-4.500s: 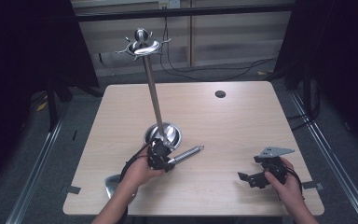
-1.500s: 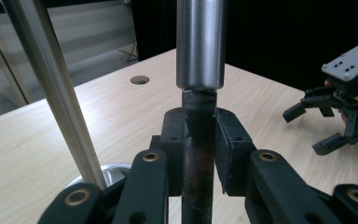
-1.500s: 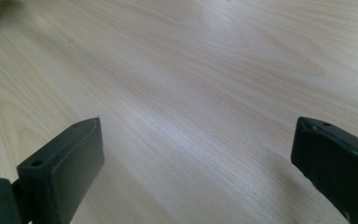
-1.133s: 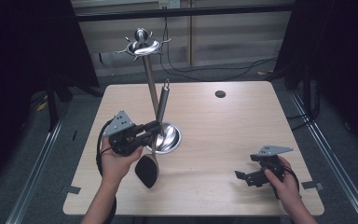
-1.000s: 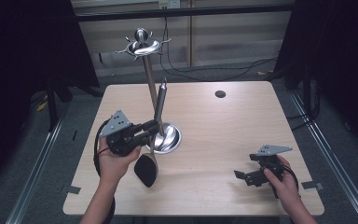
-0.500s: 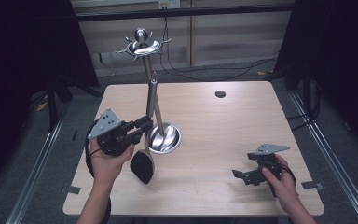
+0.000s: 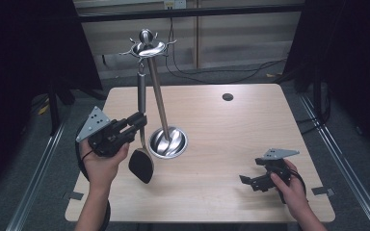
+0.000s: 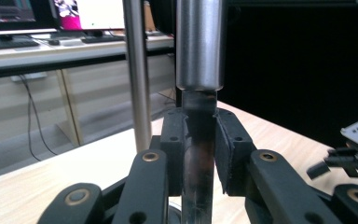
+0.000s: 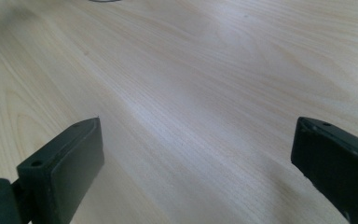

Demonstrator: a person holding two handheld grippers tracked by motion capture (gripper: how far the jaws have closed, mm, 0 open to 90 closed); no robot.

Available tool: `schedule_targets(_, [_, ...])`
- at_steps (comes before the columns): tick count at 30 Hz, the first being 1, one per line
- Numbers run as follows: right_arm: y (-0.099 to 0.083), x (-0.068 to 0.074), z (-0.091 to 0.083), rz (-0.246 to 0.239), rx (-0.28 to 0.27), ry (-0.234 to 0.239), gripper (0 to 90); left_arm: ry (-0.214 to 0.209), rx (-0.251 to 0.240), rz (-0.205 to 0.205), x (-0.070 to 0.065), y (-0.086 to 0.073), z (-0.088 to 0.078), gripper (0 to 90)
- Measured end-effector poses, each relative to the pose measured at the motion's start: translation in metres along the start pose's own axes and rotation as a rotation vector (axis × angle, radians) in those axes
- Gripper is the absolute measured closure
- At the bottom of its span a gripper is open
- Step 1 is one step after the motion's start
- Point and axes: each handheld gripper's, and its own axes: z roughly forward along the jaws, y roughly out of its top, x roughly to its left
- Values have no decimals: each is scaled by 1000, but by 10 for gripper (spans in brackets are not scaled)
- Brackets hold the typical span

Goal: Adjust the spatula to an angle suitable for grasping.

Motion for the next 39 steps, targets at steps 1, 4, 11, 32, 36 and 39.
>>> schedule_targets(1, [0, 0, 0, 4, 1, -1, 22, 3, -9, -3, 1, 1, -1, 753])
schedule_targets(4, [0, 0, 1, 2, 2, -2, 22, 12, -5, -9, 3, 2, 0, 752])
schedule_targets(11, [0, 1, 1, 3, 6, -1, 22, 42, 3, 2, 5, 2, 7, 752])
schedule_targets(32, [0, 1, 2, -5, 14, -1, 22, 78, -16, -5, 6, -10, 33, 749])
schedule_targets(36, [0, 0, 3, -5, 13, -5, 22, 74, -17, -5, 6, -10, 36, 747])
schedule_targets(39, [-1, 1, 2, -8, 15, -6, 22, 68, -26, -21, 5, -11, 37, 747])
